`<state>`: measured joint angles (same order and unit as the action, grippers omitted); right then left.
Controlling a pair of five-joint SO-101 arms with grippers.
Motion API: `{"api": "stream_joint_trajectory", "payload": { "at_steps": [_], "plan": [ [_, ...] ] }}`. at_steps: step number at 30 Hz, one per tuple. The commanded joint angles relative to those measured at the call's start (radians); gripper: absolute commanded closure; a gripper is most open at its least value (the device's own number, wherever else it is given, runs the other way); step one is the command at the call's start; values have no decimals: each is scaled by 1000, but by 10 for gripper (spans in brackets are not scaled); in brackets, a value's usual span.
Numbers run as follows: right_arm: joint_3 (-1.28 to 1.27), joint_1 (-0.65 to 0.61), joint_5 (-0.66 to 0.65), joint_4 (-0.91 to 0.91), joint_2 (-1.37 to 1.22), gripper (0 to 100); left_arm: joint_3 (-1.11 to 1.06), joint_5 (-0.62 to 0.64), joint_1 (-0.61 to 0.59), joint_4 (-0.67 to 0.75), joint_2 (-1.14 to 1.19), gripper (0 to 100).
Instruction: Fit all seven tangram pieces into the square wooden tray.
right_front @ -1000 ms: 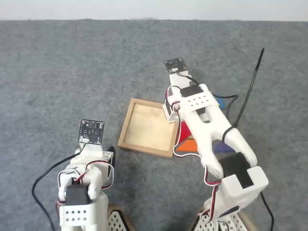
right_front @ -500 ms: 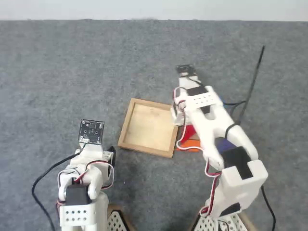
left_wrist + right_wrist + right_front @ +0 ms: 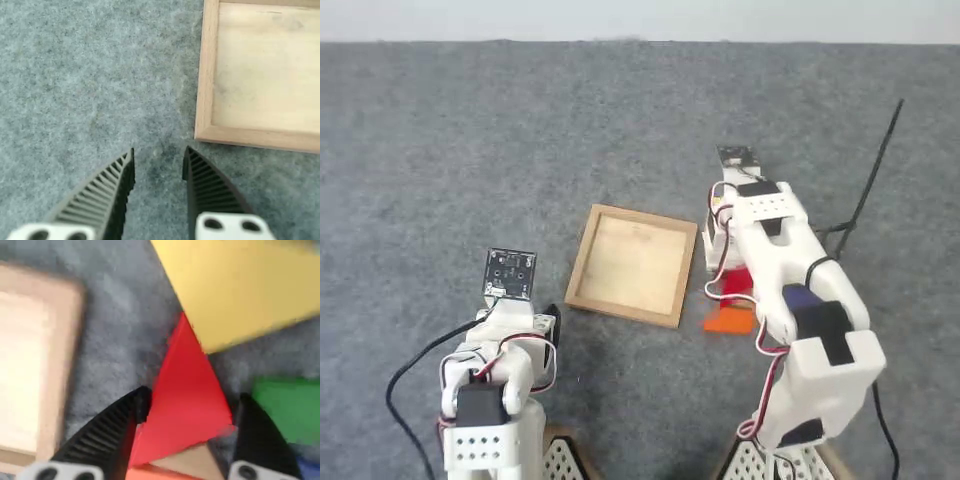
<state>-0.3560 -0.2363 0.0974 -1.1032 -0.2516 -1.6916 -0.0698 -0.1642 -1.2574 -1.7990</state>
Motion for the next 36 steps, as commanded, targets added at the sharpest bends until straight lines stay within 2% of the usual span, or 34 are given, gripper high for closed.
{"api": "stream_joint_trajectory", "payload": {
  "at_steps": [1, 11, 18, 36],
  "plan": [
    [9, 22, -17, -19, -4, 675, 8, -6, 2, -9, -28, 847],
    [-48, 16, -18, -10, 38, 680, 8, -6, 2, -9, -28, 847],
    [-258, 25, -29, 133, 246, 680, 8, -6, 2, -9, -28, 847],
    [-236, 27, 5, 139, 163, 682, 8, -6, 2, -9, -28, 847]
  ]
}}
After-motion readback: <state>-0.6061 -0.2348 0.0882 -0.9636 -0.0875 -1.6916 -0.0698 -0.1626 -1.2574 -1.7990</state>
